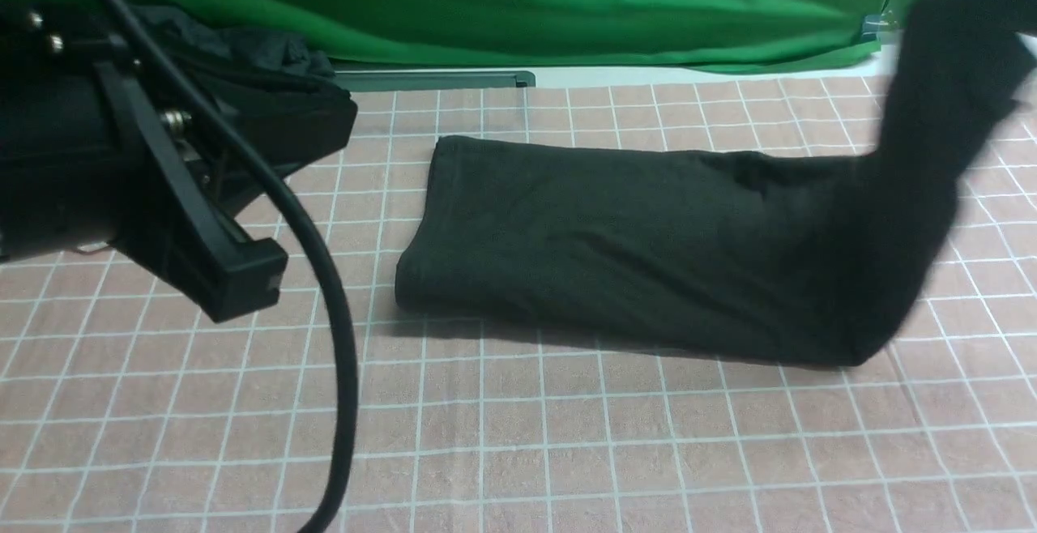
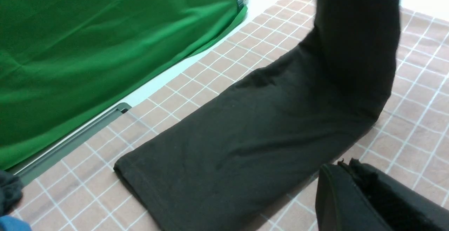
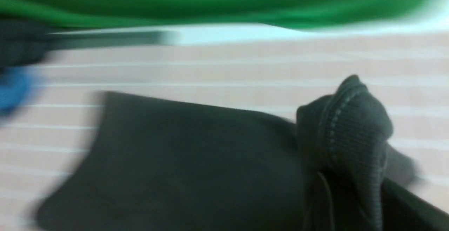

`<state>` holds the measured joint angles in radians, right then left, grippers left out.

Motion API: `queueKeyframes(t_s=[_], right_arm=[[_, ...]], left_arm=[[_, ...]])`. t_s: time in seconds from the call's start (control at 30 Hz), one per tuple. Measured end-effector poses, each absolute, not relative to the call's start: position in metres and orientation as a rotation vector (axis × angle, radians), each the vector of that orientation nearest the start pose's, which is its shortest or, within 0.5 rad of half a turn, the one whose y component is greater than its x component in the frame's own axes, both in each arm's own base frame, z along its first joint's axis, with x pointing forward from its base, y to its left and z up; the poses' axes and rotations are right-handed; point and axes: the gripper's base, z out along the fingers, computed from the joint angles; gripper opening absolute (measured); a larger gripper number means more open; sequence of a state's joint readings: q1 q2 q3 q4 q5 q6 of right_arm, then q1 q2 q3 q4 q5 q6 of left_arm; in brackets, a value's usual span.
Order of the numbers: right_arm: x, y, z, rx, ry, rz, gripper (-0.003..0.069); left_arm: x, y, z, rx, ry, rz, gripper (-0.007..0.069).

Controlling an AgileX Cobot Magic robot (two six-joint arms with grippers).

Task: Fold a long-sleeved shirt over a pink coffee tablecloth.
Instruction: 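Fold the right end of the dark garment over onto its left end with the right gripper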

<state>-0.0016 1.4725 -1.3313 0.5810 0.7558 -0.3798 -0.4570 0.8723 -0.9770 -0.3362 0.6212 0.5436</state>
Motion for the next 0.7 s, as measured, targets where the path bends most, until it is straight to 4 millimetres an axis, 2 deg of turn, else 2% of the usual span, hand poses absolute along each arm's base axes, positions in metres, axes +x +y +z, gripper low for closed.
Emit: queueKeyframes(t_s=[0.1, 0.27, 0.3, 0.4, 0.43, 0.53, 0.57, 0.6, 0.7], right_arm=[[0.338, 0.071, 0.357, -0.23, 2.282, 0.572, 0.0062], [0.361, 0.127, 0.334, -0.366, 2.332, 0.713, 0.0062], [0.362, 0.129, 0.332, -0.371, 2.336, 0.717, 0.0062], [0.373, 0.171, 0.325, -0.483, 2.339, 0.79, 0.0062], [0.374, 0.174, 0.322, -0.488, 2.344, 0.794, 0.0062], [0.379, 0.208, 0.319, -0.588, 2.339, 0.852, 0.0062], [0.379, 0.21, 0.319, -0.594, 2.341, 0.858, 0.0062], [0.381, 0.227, 0.314, -0.643, 2.346, 0.881, 0.0062], [0.384, 0.247, 0.305, -0.686, 2.354, 0.906, 0.0062]], left_arm=[[0.148, -0.092, 0.394, 0.817, 1.81, -0.309, 0.0015], [0.149, -0.092, 0.387, 0.818, 1.826, -0.305, 0.0015], [0.149, -0.092, 0.386, 0.817, 1.826, -0.305, 0.0015], [0.151, -0.092, 0.381, 0.806, 1.827, -0.301, 0.0015], [0.151, -0.092, 0.381, 0.804, 1.824, -0.3, 0.0015], [0.152, -0.092, 0.379, 0.797, 1.827, -0.298, 0.0015], [0.152, -0.092, 0.378, 0.795, 1.828, -0.298, 0.0015], [0.152, -0.091, 0.378, 0.784, 1.832, -0.297, 0.0015], [0.152, -0.091, 0.379, 0.772, 1.836, -0.3, 0.0015]])
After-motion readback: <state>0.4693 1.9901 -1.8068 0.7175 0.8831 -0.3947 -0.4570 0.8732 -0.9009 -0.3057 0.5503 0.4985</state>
